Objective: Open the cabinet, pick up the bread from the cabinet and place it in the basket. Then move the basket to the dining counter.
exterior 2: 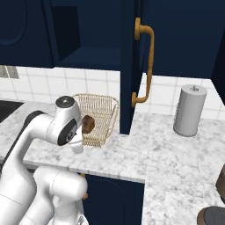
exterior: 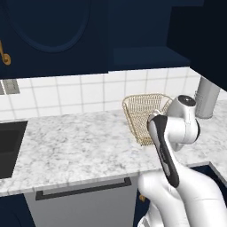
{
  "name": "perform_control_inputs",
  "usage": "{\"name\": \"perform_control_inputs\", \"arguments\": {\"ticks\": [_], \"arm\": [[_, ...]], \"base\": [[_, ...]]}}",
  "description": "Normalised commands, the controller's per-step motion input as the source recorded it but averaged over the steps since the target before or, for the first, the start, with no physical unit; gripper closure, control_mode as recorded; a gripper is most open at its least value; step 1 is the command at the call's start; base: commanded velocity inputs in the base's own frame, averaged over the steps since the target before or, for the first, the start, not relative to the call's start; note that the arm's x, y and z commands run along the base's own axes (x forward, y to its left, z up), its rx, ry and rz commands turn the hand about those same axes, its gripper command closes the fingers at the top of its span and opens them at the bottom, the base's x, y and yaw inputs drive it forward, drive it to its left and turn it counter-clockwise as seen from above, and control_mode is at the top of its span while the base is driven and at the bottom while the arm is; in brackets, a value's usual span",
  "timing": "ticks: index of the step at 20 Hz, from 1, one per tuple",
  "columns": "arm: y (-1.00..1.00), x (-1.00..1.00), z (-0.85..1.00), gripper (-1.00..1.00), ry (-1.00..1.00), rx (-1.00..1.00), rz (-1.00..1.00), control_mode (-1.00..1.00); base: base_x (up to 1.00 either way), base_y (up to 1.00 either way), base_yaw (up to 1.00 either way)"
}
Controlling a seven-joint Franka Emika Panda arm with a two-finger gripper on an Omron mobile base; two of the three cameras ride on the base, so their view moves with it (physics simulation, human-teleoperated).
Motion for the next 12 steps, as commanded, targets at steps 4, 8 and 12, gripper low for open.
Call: {"name": "perform_control_inputs", "arguments": {"ticks": [4, 8, 12], "arm": [[0.03, -0.44, 0.64, 1.00, 0.03, 0.00, 0.00, -1.00], [0.04, -0.10, 0.17, 1.00, 0.07, 0.00, 0.00, -1.00], [0.00, 0.00, 0.00, 1.00, 0.00, 0.00, 0.00, -1.00]], "base": [[0.00, 0.00, 0.00], [0.00, 0.00, 0.00], [0.00, 0.00, 0.00]]}}
